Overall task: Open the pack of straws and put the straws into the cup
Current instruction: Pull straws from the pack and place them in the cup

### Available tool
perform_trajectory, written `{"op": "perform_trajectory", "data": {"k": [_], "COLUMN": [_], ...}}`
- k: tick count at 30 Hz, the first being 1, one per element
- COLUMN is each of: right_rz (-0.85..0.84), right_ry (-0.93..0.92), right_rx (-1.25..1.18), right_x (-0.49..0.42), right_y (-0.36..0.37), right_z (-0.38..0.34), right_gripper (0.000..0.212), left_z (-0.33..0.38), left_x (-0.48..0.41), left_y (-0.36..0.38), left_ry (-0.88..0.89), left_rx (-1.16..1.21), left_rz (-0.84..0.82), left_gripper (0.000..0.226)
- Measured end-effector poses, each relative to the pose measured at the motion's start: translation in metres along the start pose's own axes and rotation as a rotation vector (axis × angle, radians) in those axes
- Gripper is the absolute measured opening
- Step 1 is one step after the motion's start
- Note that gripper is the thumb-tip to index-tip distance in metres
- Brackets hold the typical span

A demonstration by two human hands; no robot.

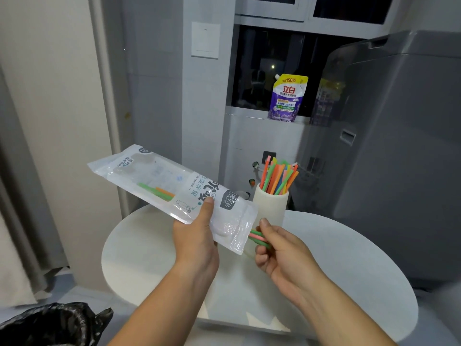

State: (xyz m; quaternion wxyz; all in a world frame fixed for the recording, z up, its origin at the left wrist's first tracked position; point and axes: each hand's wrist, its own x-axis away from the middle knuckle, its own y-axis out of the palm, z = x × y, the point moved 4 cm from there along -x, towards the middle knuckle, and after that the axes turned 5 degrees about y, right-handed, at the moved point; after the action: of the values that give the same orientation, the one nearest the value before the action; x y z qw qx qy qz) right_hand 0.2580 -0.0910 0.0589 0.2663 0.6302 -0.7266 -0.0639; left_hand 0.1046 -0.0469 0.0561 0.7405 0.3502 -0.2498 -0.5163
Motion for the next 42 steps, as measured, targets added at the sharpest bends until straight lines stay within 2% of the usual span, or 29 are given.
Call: {"op": "perform_trajectory", "data": {"k": [6,12,18,22,33,39,42], "right_rz": [0.017,0.109,0.146,0.165,0.261,0.343,0.383], "right_ry": [0.085,-0.058,-0.277,-0.392,-0.627,-0.714,-0.787], "right_rx": [-0.061,-0.076,0.178,0.240,0.547,0.686,0.761], "right_x": [0.002,0.001,0.001,0.004,0.038,0.060,0.076], "right_y": [0.002,-0.005,-0.016,-0.028,-0.045,-0.055,-0.060], "right_z": [0.011,0.001,-0.036,-0.069,-0.155,-0.186,-0.203], "right_gripper": [0.021,0.012,0.010,0.008,0.009,0.009,0.010], "left_z": [0.003,0.003,0.008,0.009,0.013,0.015,0.010], "left_x": [-0.001,-0.003,-0.004,-0.009,-0.019,-0.025,-0.023], "left_y": [-0.002,-0.005,-0.001,-0.006,-0.016,-0.026,-0.028], "left_ry": [0.002,-0.034,-0.095,-0.188,-0.231,-0.235,-0.233], "left_rx": [-0.005,0.033,0.126,0.219,0.319,0.276,0.216], "left_rz": [-0.007,-0.002,-0.053,-0.070,0.081,0.149,0.151], "left_gripper": [0.025,0.029,0.040,0.045,0.038,0.031,0.035]}}
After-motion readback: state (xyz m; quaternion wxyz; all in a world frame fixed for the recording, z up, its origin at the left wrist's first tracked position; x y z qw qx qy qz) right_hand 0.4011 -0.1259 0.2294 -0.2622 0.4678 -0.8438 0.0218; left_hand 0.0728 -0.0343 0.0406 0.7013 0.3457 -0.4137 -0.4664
